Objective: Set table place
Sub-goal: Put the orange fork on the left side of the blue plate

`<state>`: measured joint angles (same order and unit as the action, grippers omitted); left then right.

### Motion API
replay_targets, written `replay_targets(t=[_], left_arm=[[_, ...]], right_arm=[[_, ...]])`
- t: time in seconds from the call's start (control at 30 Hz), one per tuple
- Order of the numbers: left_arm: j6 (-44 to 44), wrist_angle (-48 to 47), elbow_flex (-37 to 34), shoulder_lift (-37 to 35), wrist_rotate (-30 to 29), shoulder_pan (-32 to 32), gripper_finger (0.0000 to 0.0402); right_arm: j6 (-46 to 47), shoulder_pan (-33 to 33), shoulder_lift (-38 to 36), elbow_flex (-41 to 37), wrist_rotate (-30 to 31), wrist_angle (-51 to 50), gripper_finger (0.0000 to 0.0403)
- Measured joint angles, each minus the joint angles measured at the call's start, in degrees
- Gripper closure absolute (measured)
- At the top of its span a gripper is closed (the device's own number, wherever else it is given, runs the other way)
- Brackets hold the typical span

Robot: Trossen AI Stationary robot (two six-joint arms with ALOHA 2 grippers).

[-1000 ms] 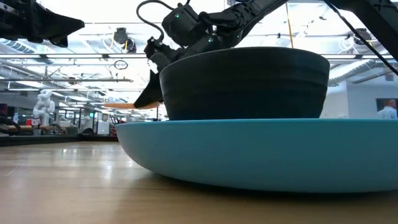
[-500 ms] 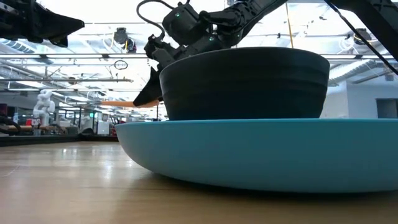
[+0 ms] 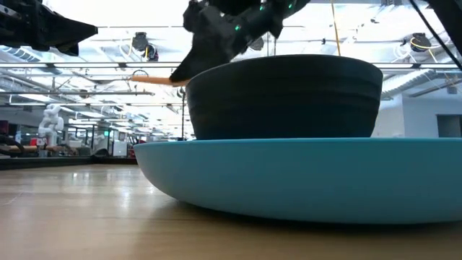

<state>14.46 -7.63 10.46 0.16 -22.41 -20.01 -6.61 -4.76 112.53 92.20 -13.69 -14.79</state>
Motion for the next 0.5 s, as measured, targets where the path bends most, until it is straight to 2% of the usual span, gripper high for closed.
replay_targets(t=[0.2, 0.5], left_arm=[[-0.07, 0.17, 0.0, 0.0, 0.0, 0.0, 0.0385], [0.24, 0.35, 0.0, 0.0, -0.02, 0.0, 0.0385]], right_arm=[[0.61, 0.05, -9.43, -7.38, 2.01, -0.84, 0.0337], [4.93, 0.46, -31.93, -28.01, 10.81, 4.44, 0.0337]])
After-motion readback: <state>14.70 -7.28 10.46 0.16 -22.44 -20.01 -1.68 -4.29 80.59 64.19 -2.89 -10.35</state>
